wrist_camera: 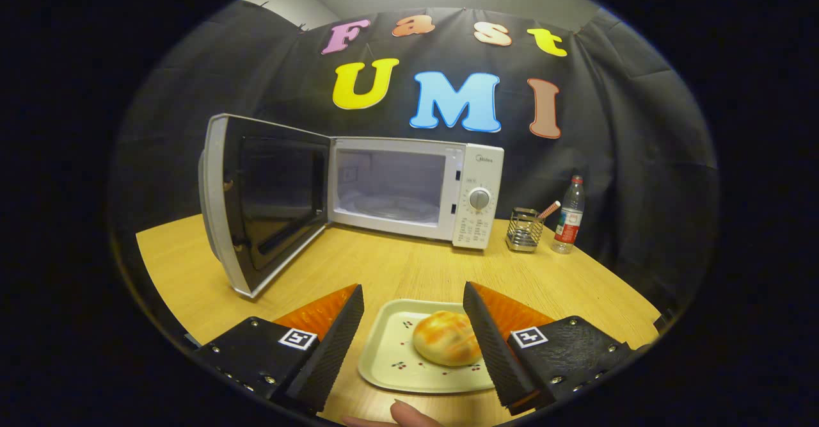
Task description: Open the microwave, put the food inside, and close the microwave door.
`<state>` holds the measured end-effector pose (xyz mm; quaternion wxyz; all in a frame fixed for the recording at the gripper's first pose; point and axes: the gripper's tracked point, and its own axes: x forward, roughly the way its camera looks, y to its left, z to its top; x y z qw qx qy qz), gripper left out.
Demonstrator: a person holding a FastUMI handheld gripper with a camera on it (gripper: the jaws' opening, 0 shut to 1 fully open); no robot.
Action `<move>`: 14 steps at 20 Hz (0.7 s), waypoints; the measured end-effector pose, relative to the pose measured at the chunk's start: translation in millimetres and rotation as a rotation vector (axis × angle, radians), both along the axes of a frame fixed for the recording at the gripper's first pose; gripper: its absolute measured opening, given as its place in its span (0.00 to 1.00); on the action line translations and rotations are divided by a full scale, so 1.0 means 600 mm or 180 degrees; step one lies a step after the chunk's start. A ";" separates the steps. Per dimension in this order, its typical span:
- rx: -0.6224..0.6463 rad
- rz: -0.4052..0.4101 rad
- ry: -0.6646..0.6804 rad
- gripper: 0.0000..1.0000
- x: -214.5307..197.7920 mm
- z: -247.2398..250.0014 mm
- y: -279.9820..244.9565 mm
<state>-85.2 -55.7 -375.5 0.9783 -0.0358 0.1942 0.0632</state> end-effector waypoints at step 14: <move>0.0227 0.0349 0.0594 0.87 -0.018 -0.087 -0.053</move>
